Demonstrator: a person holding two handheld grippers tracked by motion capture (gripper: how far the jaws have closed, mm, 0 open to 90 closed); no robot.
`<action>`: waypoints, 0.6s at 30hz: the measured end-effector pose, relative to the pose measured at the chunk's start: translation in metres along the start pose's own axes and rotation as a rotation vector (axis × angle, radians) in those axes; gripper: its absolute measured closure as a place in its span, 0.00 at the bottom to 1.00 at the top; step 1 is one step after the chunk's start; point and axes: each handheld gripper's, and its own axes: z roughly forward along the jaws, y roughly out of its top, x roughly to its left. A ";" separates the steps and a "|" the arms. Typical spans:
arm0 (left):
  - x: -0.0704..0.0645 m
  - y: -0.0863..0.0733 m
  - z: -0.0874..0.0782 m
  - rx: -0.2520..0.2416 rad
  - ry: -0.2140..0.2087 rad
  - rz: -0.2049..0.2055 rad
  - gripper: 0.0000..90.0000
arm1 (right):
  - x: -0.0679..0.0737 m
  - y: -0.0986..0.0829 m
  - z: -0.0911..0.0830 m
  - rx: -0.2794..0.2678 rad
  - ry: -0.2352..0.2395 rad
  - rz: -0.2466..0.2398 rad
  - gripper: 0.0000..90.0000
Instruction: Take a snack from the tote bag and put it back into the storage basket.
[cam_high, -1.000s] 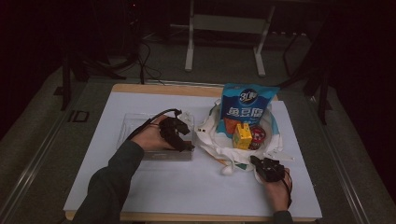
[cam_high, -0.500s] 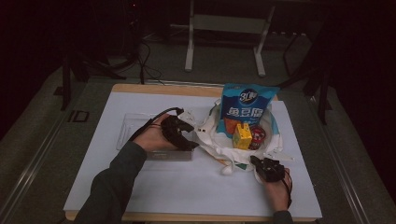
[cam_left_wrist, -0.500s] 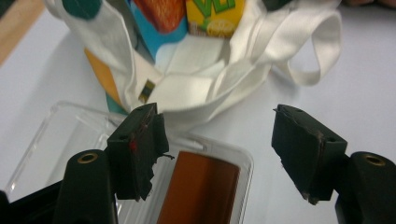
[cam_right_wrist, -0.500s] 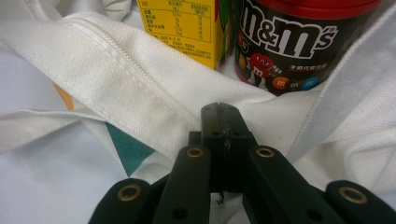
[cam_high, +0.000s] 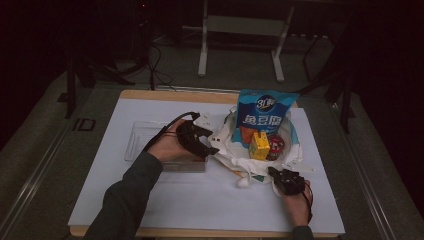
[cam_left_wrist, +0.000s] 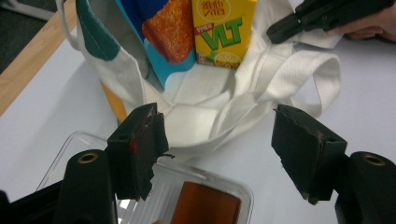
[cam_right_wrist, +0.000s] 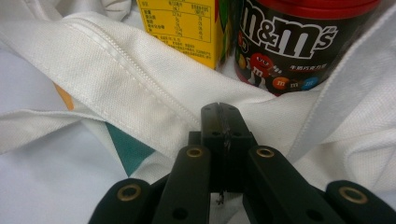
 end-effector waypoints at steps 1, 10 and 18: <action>-0.001 0.001 0.001 -0.003 -0.004 0.002 0.36 | 0.000 0.000 0.000 0.000 0.000 0.000 1.00; -0.008 0.013 0.009 -0.009 -0.023 0.006 0.36 | 0.000 0.000 0.000 0.000 0.002 0.002 1.00; -0.008 0.017 0.014 -0.016 -0.014 -0.005 0.36 | 0.000 0.000 0.000 0.000 0.002 0.002 1.00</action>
